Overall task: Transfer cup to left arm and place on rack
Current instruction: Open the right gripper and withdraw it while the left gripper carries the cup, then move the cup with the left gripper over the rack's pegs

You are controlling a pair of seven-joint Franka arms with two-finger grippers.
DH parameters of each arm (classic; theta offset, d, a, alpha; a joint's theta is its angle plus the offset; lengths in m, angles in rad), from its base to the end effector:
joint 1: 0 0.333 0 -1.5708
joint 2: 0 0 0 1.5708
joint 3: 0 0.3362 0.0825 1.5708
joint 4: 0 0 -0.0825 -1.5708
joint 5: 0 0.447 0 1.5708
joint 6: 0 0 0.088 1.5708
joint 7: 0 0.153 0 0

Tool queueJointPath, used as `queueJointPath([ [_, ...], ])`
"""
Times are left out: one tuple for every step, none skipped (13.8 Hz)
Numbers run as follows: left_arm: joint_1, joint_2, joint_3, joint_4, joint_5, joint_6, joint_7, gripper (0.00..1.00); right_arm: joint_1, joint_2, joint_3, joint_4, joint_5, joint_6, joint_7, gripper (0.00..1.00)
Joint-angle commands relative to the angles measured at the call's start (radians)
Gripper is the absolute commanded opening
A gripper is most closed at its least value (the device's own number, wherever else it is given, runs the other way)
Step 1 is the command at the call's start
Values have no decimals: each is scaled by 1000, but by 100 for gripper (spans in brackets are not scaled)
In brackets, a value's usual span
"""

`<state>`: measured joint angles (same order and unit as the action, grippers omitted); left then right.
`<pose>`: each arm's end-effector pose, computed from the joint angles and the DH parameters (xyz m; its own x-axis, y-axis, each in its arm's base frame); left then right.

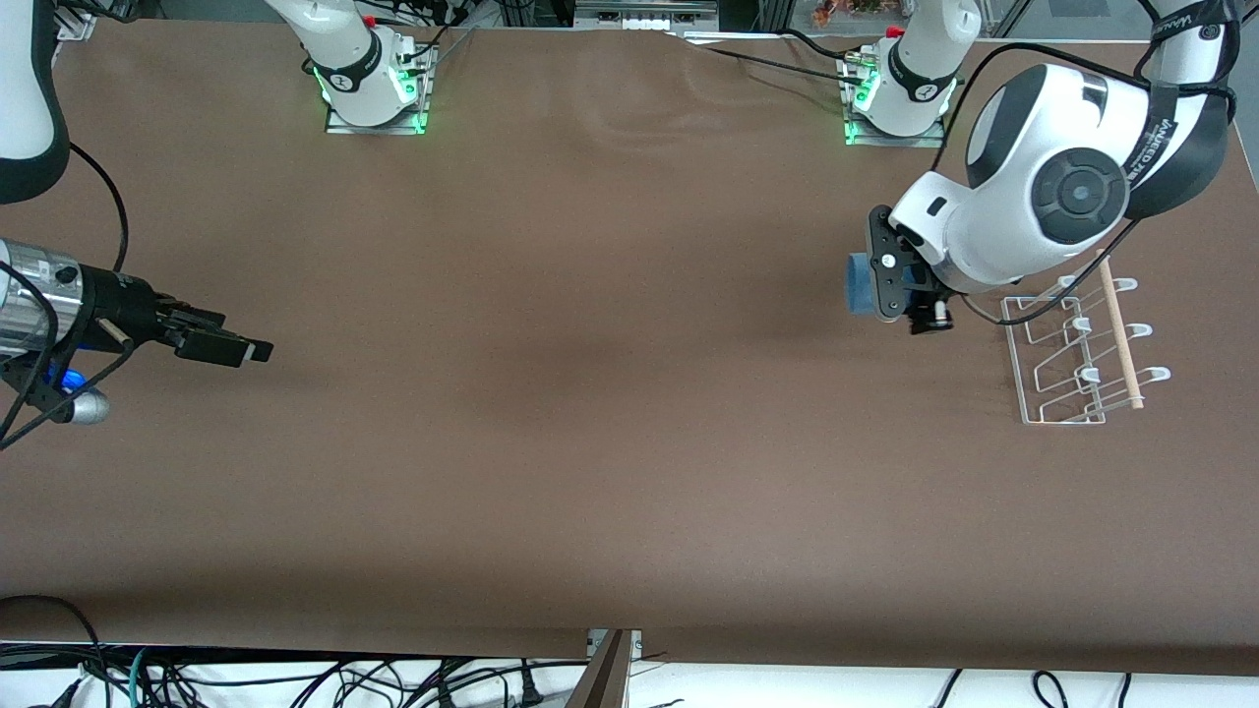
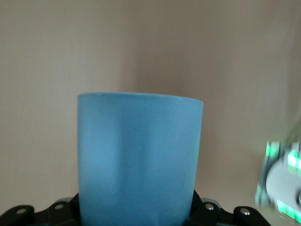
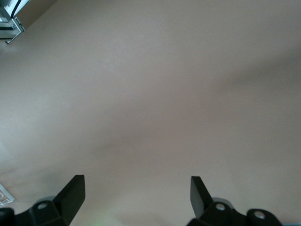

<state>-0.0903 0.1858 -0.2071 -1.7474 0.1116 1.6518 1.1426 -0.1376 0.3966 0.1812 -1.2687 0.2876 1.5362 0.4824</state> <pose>0.6108 -0.1654 0.3981 0.0830 -0.9812 -0.1742 -0.9676 -0.1212 0.2216 0.7247 0.0542 0.5014 0.8797 -0.3924 -0.2685 -0.4575 -0.8525 -0.2529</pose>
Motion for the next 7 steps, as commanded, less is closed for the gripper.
queueJointPath([
  [-9, 43, -6, 32, 230, -116, -98, 6, 6, -39, -8, -14, -31, -7, -25, 99],
  [-11, 55, -8, 32, 326, -160, -125, 6, 6, -83, -8, -68, -59, -4, -69, 99],
  [-11, 67, -8, 29, 420, -199, -135, 6, 7, -126, -8, -122, -97, 13, -123, 99],
  [-11, 89, -8, 29, 498, -237, -139, 6, 9, -178, -9, -193, -122, 31, -148, 99],
  [-11, 112, -6, 26, 576, -274, -141, 6, 9, -226, -9, -259, -140, 65, -171, 99],
  [-9, 124, -6, 23, 639, -308, -159, 7, 10, -273, -11, -321, -145, 105, -204, 99],
  [-8, 136, -5, 19, 684, -346, -209, 9, 12, -319, -25, -375, -148, 137, -232, 99],
])
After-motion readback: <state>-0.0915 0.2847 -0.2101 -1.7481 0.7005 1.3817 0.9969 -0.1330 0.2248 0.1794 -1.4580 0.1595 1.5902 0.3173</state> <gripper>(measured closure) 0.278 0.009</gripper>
